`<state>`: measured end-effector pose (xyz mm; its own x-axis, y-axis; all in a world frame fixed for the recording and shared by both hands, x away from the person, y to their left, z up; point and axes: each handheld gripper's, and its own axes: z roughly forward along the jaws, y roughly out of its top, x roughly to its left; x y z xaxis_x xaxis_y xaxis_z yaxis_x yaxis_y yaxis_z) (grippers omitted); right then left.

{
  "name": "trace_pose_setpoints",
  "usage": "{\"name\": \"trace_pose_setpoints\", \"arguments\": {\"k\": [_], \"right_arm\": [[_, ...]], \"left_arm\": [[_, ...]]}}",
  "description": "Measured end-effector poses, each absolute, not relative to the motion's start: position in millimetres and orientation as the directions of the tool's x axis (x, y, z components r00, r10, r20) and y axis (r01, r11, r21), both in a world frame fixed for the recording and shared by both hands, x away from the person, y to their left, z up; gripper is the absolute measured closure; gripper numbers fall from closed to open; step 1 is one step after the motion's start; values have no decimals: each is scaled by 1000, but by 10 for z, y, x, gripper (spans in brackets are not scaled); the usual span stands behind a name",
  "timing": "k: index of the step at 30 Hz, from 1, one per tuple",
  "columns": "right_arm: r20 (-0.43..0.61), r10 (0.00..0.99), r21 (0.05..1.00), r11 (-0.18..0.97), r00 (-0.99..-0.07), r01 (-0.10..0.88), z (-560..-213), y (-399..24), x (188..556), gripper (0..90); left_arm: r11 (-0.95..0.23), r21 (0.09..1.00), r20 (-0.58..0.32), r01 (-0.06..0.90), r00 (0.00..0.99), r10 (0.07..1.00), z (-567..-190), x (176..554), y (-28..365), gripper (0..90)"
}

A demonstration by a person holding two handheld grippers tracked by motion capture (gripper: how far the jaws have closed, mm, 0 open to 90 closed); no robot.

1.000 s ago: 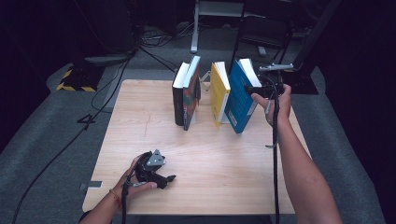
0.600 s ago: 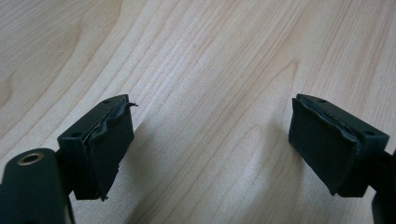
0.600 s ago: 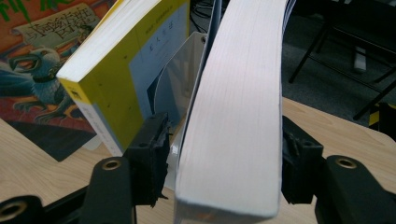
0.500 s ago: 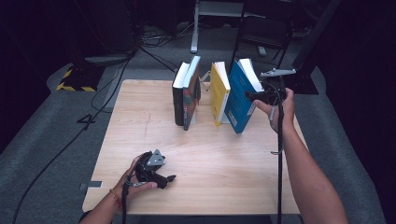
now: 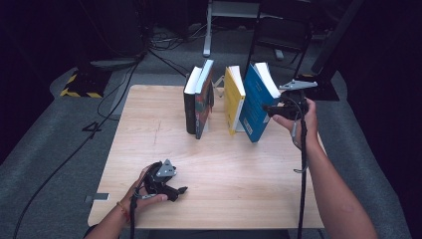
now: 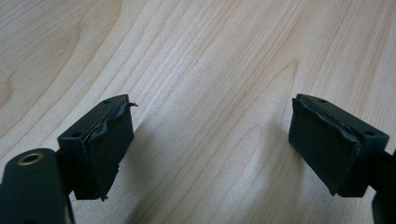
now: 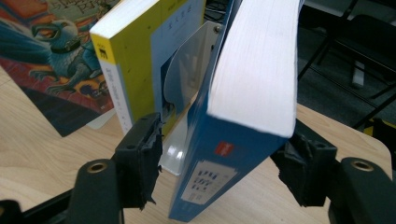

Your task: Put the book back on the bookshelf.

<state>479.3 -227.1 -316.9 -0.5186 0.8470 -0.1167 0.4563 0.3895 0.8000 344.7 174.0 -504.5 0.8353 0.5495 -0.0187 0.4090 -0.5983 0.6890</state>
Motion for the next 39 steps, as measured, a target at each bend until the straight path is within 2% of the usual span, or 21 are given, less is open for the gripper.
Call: {"name": "trace_pose_setpoints", "arguments": {"k": [9,16,39], "right_arm": [[-197,818,784,462,-540,414,-3260,-2297,4624,307],[-216,796,784,487,-565,386,-3337,-2325,4440,265],[-241,764,748,539,-599,387,-3893,-2725,3941,257]], "left_arm": [[-598,689,-19,410,835,550,-5045,3446,1740,141],[-597,689,-19,410,834,551,-5045,3446,1738,141],[-597,689,-19,410,834,551,-5045,3446,1738,141]]}}
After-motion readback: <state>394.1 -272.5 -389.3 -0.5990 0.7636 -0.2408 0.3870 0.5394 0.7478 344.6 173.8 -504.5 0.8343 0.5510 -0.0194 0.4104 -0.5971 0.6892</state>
